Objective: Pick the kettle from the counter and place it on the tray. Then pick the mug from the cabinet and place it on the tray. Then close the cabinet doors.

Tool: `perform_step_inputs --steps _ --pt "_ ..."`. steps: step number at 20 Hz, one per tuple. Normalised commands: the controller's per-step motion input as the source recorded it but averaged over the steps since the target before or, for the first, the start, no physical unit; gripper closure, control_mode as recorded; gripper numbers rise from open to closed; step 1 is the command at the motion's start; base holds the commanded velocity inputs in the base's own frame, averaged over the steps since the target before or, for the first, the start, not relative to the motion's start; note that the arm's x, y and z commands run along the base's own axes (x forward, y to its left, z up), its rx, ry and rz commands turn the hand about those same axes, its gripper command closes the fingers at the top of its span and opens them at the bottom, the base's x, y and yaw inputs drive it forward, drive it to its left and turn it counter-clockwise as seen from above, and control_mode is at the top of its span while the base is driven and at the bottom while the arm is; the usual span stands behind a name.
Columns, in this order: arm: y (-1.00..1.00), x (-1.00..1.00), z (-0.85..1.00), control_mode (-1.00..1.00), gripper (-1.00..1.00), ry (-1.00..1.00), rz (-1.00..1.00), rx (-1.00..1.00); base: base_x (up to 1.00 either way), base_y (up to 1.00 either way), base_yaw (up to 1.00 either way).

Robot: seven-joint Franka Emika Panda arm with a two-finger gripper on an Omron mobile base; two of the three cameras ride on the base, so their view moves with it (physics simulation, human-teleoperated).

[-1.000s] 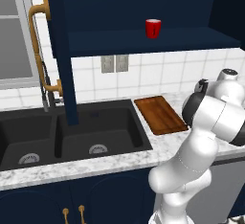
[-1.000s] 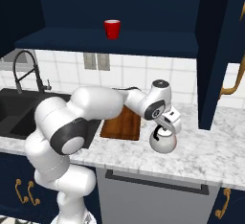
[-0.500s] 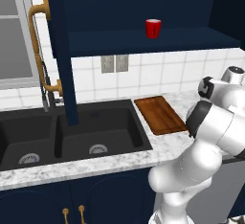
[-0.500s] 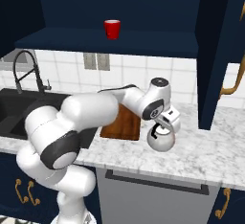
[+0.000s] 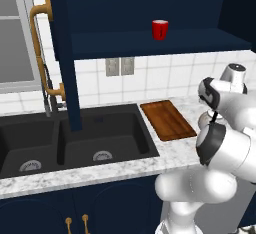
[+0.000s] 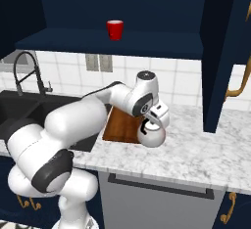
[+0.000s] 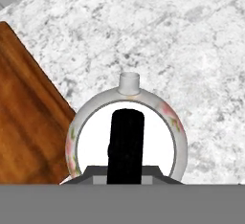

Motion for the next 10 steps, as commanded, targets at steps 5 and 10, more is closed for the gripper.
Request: perform_step_inputs --steps 5,10 --pt "0.62 0.05 0.09 -1.00 1.00 -0.06 0.00 0.00 0.00 0.00 0.00" --pt "0.60 0.14 0.00 -1.00 1.00 -0.04 0.00 0.00 0.00 0.00 0.00"
